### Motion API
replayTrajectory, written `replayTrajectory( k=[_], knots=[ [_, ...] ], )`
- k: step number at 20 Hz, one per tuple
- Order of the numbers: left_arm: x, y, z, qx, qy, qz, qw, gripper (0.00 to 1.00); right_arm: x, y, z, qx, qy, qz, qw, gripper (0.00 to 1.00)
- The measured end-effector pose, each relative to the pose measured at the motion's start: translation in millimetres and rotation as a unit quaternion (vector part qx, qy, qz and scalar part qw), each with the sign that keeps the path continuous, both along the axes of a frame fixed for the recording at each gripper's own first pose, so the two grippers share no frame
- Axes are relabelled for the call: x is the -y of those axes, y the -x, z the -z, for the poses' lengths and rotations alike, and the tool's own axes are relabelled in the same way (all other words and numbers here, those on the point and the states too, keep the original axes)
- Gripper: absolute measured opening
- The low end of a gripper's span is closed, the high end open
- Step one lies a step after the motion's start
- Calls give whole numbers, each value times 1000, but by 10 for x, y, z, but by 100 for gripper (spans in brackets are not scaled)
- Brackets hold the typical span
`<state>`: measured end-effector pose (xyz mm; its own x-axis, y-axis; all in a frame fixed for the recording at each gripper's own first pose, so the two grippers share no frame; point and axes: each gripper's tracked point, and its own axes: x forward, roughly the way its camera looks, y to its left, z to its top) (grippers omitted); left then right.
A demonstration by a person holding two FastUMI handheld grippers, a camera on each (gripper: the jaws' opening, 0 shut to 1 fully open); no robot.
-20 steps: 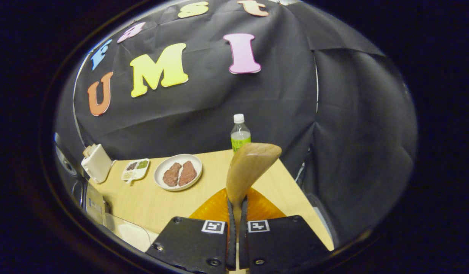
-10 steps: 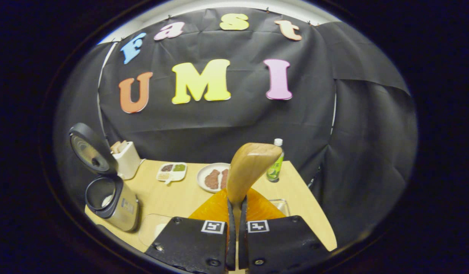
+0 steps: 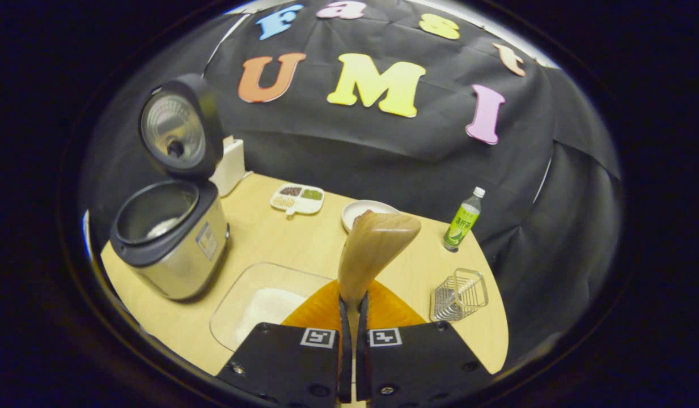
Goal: Close the left gripper, press the button to open the rice cooker; take a wooden spoon from the chopstick holder with the right hand, scoop a spoonful of rice and pour it into the rice cooker, then put the wooden spoon back into the chopstick holder.
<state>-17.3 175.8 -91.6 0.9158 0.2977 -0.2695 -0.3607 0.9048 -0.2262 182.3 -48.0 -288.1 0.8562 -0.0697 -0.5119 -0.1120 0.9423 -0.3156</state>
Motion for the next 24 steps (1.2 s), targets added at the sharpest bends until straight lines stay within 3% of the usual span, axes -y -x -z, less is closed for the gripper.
replayTrajectory(
  k=[4, 8, 15, 16, 17, 19, 24],
  knots=[
    [-23, 82, 29, -9, -2, -12, 1000, 95, 31, -52, 192, 3, 83, -5, 997, 8],
    [11, 100, -14, -13, -1, -16, 1000, 95, -63, -72, 347, 4, 83, -3, 997, 8],
    [144, 108, 31, -31, -5, -14, 999, 95, -537, 78, 563, -43, -74, 28, 996, 10],
    [165, 115, 34, -30, -6, -14, 999, 100, -570, 95, 564, -51, -99, 36, 993, 8],
    [196, 115, 34, -30, -8, -13, 999, 95, -571, 94, 561, -57, -123, 45, 990, 8],
    [227, 121, 52, -34, -9, -13, 999, 95, -538, 97, 540, -66, -169, 65, 981, 8],
    [356, 113, 48, -35, -8, -11, 999, 95, -602, 127, 482, -98, -303, 96, 943, 8]
  ],
)
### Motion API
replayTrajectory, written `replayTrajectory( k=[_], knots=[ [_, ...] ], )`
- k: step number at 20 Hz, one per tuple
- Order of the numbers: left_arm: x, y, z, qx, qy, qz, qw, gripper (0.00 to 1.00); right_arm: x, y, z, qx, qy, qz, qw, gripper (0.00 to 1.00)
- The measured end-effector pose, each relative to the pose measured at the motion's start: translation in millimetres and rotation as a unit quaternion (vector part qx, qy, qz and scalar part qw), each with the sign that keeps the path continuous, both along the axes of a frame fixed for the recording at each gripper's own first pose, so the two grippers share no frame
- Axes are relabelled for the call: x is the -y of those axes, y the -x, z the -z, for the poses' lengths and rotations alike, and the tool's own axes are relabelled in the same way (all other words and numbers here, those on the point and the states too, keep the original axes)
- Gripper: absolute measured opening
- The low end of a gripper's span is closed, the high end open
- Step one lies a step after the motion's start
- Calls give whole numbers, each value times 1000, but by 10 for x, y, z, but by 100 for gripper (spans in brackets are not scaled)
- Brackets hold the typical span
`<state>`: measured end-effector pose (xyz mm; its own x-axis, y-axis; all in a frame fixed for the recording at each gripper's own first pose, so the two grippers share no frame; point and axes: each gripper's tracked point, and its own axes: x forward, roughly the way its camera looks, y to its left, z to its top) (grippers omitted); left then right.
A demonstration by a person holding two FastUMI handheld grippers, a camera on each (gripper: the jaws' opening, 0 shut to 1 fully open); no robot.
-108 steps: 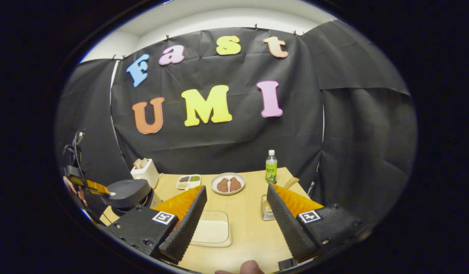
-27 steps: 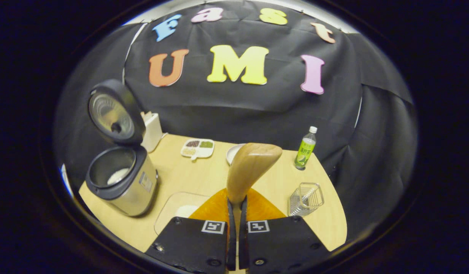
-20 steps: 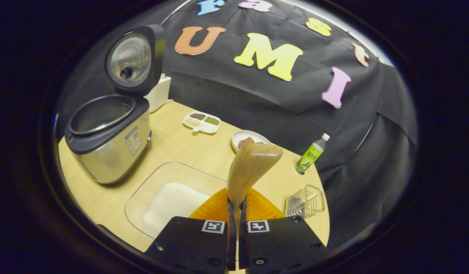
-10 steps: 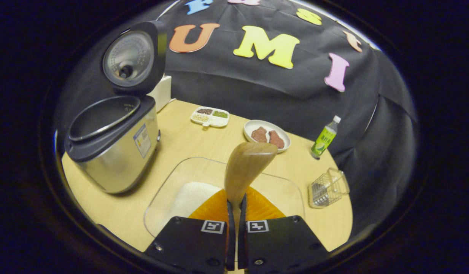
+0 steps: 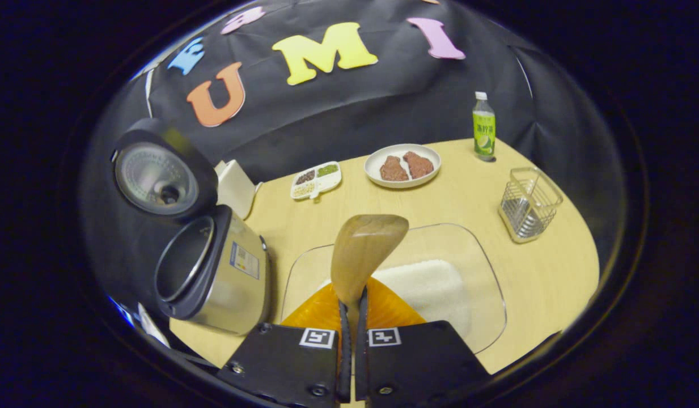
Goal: Close the left gripper, press the button to open the rice cooker; take a wooden spoon from the chopstick holder with the right hand, scoop a spoonful of rice and pour it into the rice cooker, then put the wooden spoon back into the chopstick holder.
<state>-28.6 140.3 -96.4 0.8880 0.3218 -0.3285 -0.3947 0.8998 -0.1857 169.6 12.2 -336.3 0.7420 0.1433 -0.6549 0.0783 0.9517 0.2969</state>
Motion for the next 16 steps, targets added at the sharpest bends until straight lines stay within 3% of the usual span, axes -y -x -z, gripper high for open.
replayTrajectory(
  k=[4, 10, 16],
  knots=[
    [115, -56, -33, 2, -4, 4, 1000, 95, 51, 13, -42, -13, -64, 21, 998, 8],
    [309, -180, -60, 4, -3, 17, 1000, 95, 361, -23, -306, 13, -153, 47, 987, 8],
    [478, -382, -79, 12, -1, 40, 999, 95, 643, -55, -801, 58, -257, 67, 962, 8]
  ],
)
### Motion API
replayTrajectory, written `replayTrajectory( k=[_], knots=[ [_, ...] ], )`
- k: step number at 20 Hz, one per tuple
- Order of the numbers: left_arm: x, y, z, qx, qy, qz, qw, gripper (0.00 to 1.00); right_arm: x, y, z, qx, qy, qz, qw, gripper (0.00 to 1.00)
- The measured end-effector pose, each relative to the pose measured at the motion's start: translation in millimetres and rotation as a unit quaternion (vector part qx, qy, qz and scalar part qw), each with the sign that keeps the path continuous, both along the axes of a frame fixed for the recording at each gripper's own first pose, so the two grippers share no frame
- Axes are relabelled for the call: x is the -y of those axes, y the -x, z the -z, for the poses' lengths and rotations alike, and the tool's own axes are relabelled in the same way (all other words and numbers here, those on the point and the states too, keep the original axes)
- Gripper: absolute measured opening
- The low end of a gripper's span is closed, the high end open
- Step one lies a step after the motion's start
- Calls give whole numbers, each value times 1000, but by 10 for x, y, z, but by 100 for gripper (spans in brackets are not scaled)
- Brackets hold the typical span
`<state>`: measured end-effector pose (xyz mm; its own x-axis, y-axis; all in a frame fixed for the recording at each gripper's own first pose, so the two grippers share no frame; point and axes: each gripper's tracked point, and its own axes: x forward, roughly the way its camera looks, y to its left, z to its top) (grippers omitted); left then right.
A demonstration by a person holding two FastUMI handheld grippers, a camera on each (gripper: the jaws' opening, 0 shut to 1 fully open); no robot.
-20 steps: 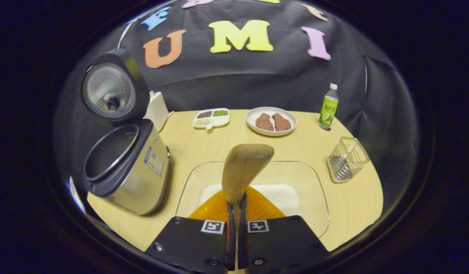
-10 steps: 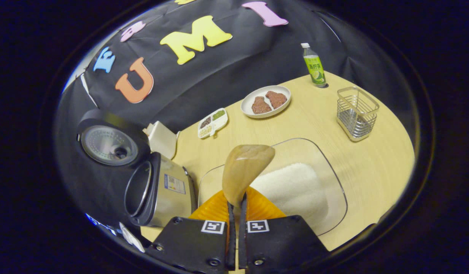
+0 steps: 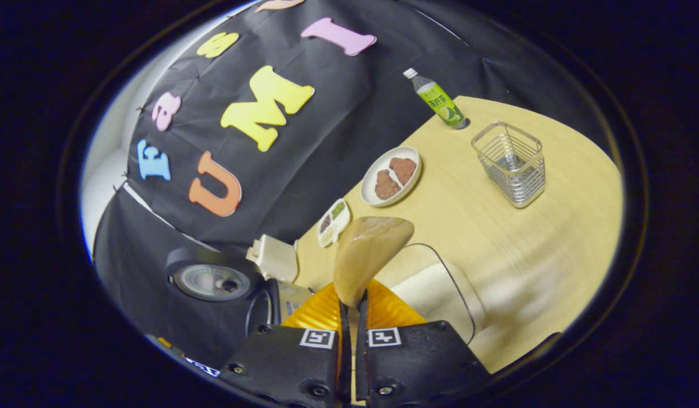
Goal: Close the left gripper, press the button to open the rice cooker; take a wooden spoon from the chopstick holder with the right hand, scoop a spoonful of rice and pour it into the rice cooker, then put the wooden spoon back into the chopstick holder.
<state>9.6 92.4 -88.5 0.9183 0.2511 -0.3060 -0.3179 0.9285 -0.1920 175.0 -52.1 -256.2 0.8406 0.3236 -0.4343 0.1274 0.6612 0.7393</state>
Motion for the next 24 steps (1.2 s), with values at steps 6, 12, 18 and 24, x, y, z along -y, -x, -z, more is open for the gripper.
replayTrajectory(
  k=[6, 12, 18, 24],
  knots=[
    [-1, -5, 21, 3, 1, 2, 1000, 100, -295, -62, -658, 50, -20, -27, 998, 8],
    [-321, 291, -49, 18, -5, -45, 999, 95, -1360, -324, -1048, 76, -14, -103, 992, 8],
    [-731, 805, -29, 14, -12, -118, 993, 95, -2335, -616, -895, 79, 60, -173, 980, 8],
    [-1024, 1166, 93, 7, 16, -185, 983, 95, -2785, -774, -667, 108, 181, -228, 951, 8]
  ],
)
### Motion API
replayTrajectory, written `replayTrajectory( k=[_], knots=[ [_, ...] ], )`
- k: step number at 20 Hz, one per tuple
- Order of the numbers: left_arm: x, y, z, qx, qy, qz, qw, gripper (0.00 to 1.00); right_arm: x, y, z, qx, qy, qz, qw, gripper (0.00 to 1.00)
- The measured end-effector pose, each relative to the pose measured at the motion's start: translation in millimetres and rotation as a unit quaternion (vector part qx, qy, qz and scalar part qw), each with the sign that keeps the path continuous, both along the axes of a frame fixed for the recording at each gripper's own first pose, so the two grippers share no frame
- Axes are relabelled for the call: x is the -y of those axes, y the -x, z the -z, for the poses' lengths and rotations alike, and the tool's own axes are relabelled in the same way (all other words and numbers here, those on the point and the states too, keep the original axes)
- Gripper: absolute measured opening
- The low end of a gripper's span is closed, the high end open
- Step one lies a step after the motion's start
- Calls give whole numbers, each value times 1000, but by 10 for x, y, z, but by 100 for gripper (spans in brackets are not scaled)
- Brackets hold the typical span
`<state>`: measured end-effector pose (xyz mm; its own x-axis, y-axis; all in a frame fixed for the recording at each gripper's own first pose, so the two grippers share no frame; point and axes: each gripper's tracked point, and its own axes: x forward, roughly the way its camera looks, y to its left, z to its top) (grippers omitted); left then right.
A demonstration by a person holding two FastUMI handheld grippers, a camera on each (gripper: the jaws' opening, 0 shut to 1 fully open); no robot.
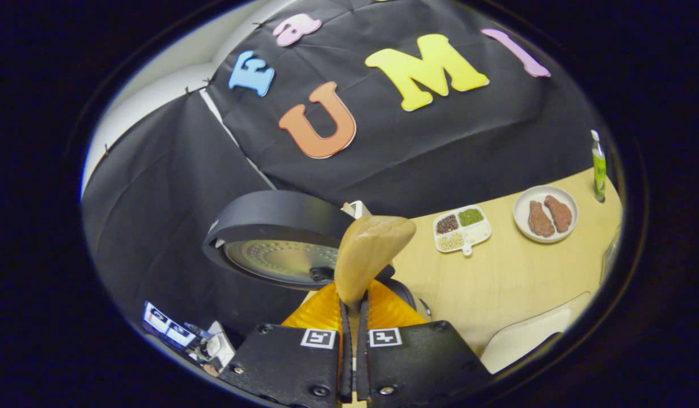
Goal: Close the left gripper, press the button to open the rice cooker; take a wooden spoon from the chopstick holder with the right hand, scoop a spoonful of rice and pour it into the rice cooker, then put the wooden spoon back into the chopstick holder.
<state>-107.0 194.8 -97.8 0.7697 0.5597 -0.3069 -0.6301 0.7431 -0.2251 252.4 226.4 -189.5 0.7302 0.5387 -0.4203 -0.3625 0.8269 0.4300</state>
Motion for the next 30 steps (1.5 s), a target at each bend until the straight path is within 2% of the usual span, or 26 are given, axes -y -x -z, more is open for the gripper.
replayTrajectory(
  k=[3, 11, 17, 21, 28, 30],
  knots=[
    [-88, 114, 38, -1, 7, -19, 1000, 95, -139, -17, 102, 25, 51, -28, 998, 8],
    [-167, 153, 58, -3, 11, -32, 999, 95, -213, -75, 89, 65, 108, -53, 991, 8],
    [-165, 137, 49, -1, 12, -29, 999, 95, -309, 23, -80, 142, 163, -93, 972, 8],
    [-144, 145, 59, -2, 10, -26, 1000, 95, -432, 105, -239, 200, 204, -121, 951, 8],
    [-138, 201, 35, 2, 8, -26, 1000, 95, -590, 324, -386, 293, 272, -177, 899, 8],
    [-129, 198, 14, 3, 8, -24, 1000, 95, -618, 402, -450, 322, 292, -189, 881, 8]
  ],
)
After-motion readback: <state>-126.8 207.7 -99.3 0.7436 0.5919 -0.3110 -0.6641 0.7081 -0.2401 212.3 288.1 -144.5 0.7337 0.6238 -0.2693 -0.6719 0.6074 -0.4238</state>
